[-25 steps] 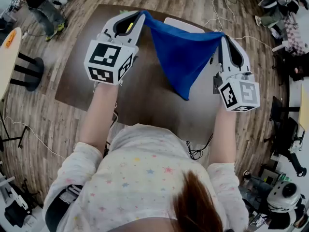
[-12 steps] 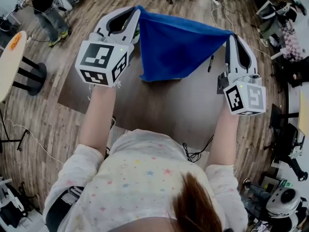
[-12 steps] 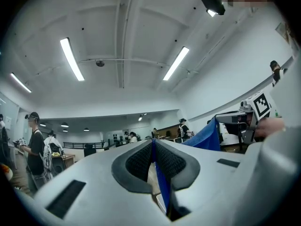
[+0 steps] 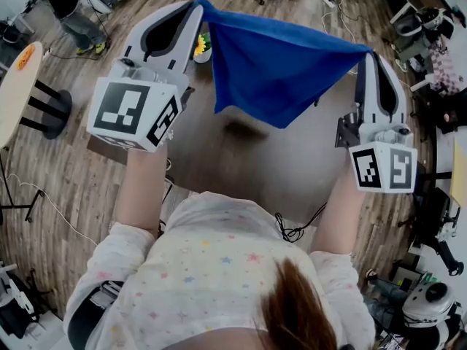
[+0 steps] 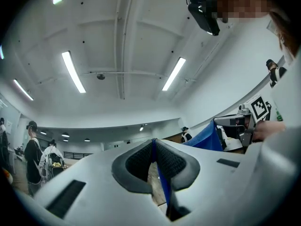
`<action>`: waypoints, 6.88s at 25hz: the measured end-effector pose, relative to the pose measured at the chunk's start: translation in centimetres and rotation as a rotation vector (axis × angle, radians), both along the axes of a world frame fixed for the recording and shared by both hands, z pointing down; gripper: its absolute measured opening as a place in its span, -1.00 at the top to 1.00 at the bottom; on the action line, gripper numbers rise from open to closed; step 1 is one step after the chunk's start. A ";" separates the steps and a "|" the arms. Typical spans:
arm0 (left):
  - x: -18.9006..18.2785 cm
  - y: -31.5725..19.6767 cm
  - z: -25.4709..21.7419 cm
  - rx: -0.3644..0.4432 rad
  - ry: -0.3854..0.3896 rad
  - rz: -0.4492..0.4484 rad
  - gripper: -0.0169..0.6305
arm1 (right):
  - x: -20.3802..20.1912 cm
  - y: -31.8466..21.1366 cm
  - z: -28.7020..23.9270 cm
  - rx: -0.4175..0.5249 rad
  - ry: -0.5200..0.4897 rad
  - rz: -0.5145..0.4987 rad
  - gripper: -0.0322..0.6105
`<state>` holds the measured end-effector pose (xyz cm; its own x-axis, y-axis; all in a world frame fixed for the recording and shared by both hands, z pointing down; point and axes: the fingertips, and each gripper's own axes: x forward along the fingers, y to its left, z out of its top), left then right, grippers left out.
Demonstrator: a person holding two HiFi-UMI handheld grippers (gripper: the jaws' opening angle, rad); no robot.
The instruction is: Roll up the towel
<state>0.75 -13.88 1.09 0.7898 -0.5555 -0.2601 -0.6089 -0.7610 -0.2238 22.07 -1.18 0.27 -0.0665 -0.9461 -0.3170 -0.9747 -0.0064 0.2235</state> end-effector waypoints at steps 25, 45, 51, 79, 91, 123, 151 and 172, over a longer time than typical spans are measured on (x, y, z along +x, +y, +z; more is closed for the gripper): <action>3.8 -10.9 21.2 -0.302 -0.234 -0.025 0.88 | 4.6 -12.0 20.7 -0.363 -0.107 0.056 0.85; 2.6 -8.9 41.6 -0.666 -0.423 0.062 0.88 | 2.1 -7.9 42.3 -0.797 -0.227 0.088 0.85; 1.6 -6.1 43.9 -0.729 -0.456 0.085 0.87 | 1.0 -5.3 44.6 -0.852 -0.283 0.064 0.85; -4.0 4.9 52.5 -0.914 -0.616 0.094 0.87 | -3.2 5.0 54.4 -1.203 -0.303 0.088 0.82; -6.5 7.2 55.2 -0.996 -0.688 0.074 0.57 | -3.2 7.5 56.1 -1.285 -0.276 0.137 0.72; 4.6 -10.5 51.5 -0.559 -0.708 0.152 0.49 | -2.7 4.5 56.0 -1.255 -0.425 0.235 0.43; 5.2 -11.5 57.8 -0.474 -1.037 0.163 0.85 | -1.9 4.1 57.0 -1.284 -0.411 0.200 0.70; -5.4 -2.9 58.0 -0.680 -0.964 -0.087 0.86 | 2.5 -1.5 56.8 -1.346 -0.110 0.059 0.70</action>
<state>-4.68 -16.82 59.04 0.4509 -0.4110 0.7923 -0.4657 -0.8656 -0.1840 24.60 -2.66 57.05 -0.0501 -0.5249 0.8497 -0.9937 0.1119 0.0105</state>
